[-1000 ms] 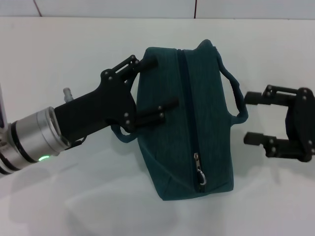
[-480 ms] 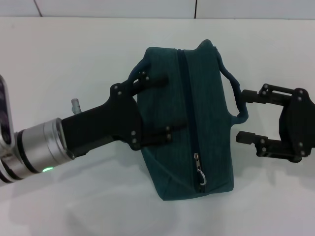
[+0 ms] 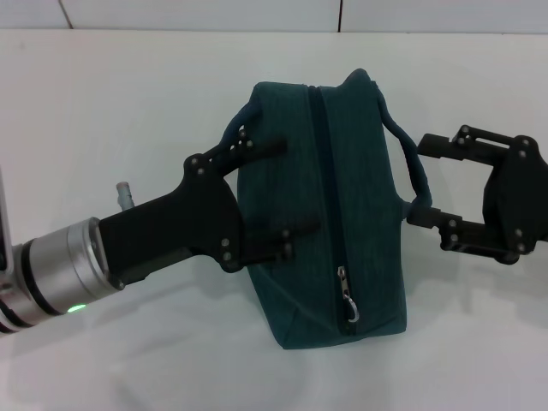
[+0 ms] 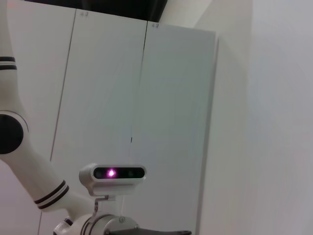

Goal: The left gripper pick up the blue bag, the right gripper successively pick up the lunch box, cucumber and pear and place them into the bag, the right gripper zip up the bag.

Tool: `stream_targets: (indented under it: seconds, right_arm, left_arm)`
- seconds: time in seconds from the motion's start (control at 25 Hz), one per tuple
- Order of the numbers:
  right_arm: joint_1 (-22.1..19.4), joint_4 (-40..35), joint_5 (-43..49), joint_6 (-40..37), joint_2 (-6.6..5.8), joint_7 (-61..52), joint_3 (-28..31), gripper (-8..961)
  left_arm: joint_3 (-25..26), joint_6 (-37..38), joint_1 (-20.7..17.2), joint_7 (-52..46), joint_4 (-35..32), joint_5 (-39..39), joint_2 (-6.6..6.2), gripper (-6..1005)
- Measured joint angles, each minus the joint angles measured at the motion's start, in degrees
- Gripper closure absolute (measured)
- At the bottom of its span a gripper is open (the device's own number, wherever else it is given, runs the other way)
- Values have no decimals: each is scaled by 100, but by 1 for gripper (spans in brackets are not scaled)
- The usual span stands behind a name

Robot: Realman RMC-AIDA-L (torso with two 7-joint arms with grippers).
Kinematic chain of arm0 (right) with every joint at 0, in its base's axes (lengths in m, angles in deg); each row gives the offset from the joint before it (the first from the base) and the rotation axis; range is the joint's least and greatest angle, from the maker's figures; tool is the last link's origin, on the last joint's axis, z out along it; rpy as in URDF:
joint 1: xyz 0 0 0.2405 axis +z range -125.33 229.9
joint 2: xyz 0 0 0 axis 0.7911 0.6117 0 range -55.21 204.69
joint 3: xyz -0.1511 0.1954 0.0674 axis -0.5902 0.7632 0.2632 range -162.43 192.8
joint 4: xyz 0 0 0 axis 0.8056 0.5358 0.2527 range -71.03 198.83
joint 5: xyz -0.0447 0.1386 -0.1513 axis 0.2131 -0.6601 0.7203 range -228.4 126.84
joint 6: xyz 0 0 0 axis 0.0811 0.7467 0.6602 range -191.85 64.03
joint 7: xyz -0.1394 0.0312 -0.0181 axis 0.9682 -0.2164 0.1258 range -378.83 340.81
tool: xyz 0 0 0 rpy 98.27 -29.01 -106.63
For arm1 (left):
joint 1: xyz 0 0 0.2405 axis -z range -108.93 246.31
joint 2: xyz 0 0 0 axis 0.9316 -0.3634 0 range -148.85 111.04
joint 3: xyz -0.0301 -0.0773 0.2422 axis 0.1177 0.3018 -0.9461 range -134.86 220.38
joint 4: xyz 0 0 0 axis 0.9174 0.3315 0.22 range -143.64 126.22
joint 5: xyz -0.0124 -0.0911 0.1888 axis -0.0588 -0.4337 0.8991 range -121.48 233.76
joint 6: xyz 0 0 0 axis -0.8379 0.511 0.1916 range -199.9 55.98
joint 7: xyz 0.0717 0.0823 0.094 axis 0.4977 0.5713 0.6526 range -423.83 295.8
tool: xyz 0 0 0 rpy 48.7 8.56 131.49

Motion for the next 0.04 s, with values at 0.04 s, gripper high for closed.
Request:
stream_targets:
  seconds: [0.04]
  right_arm:
    - [9,-2,15,9,8,0,1,278]
  left_arm:
    - [0,2,0,0,0,0,0,129]
